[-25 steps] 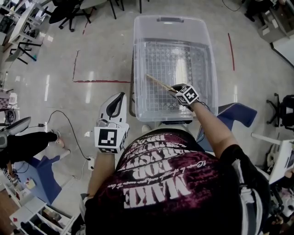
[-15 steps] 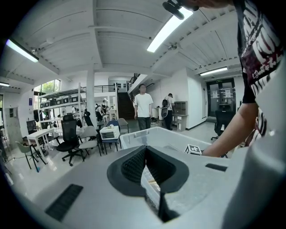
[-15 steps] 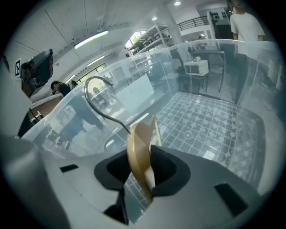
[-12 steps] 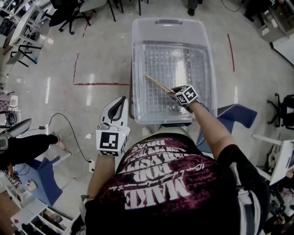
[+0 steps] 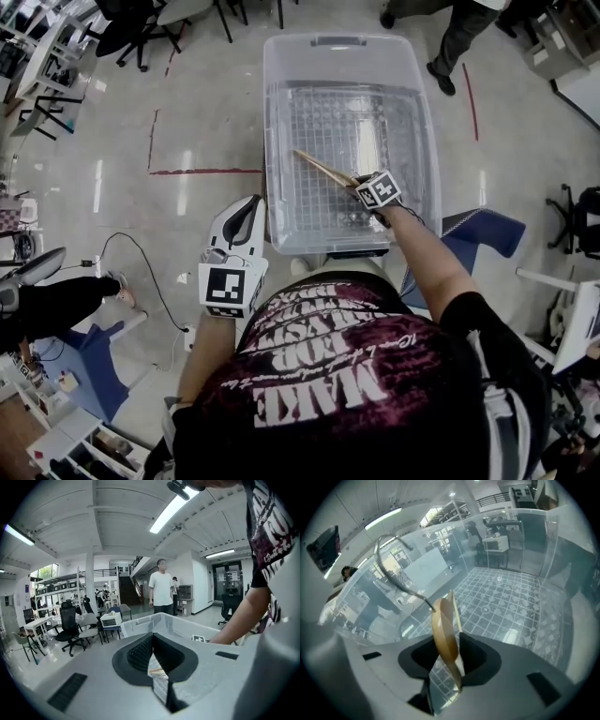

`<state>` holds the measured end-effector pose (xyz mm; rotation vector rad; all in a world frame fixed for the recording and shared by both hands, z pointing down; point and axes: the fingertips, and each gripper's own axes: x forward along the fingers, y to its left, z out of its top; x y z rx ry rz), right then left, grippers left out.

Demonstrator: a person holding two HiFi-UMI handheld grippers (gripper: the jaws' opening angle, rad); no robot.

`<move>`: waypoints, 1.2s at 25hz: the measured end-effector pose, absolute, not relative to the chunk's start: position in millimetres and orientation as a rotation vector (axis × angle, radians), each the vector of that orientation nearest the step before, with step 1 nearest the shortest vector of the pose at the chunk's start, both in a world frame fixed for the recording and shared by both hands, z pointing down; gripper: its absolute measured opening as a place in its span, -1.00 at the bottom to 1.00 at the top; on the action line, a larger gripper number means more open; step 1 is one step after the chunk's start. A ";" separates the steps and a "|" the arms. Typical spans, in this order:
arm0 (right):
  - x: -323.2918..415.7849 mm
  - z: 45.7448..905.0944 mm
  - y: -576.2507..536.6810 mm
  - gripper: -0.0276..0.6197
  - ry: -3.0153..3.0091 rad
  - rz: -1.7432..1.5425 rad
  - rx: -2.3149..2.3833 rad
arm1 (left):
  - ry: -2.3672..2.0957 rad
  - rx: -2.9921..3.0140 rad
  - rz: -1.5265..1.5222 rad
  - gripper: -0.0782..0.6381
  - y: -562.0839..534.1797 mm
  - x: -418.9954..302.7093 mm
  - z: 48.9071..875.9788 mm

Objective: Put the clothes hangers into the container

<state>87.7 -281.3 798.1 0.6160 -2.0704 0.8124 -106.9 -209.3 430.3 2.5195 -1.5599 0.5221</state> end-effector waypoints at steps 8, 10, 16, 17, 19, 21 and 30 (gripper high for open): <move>89.0 797.9 -279.3 -0.33 -2.027 0.741 0.600 | -1.540 2.543 0.493 -0.76 -216.8 -108.0 425.7; 89.7 798.0 -278.6 -0.30 -2.019 0.719 0.591 | -1.534 2.548 0.490 -0.76 -218.4 -107.1 427.2; 88.7 779.4 -267.0 -0.27 -2.002 0.627 0.525 | -1.520 2.566 0.466 -0.76 -223.0 -104.6 425.0; 89.5 775.1 -264.6 -0.27 -1.992 0.590 0.513 | -1.518 2.569 0.461 -0.76 -223.3 -104.6 424.4; 90.5 767.9 -258.1 -0.28 -1.981 0.563 0.489 | -1.516 2.573 0.449 -0.76 -223.8 -104.5 423.5; 91.0 762.1 -246.2 -0.27 -1.975 0.583 0.440 | -1.512 2.576 0.434 -0.76 -224.1 -104.1 423.1; 97.0 705.8 -256.6 -0.28 -2.102 0.546 0.516 | -1.488 2.595 0.411 -0.76 -220.2 -103.0 423.9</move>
